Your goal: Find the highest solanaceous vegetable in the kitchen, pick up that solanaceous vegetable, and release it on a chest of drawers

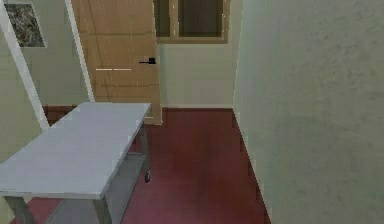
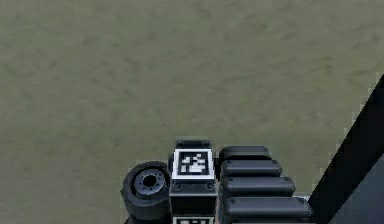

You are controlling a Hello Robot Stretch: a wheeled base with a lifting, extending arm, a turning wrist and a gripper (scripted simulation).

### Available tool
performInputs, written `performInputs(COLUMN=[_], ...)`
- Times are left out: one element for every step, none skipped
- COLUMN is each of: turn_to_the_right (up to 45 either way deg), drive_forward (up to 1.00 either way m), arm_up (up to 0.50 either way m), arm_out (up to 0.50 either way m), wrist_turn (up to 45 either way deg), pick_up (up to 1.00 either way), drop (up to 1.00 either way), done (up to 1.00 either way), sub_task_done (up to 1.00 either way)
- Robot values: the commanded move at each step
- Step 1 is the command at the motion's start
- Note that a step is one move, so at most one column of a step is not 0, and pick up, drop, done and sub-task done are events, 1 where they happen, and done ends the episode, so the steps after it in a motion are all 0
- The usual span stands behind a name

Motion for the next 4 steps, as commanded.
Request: performInputs(turn_to_the_right=[-45.0,-9.0,-45.0,45.0], drive_forward=[0.0,0.0,0.0,0.0], arm_up=[0.0,0.0,0.0,0.0], arm_out=[0.0,0.0,0.0,0.0], wrist_turn=[0.0,0.0,0.0,0.0], pick_up=[0.0,0.0,0.0,0.0], drop=[0.0,0.0,0.0,0.0], done=[0.0,0.0,0.0,0.0], sub_task_done=[0.0,0.0,0.0,0.0])
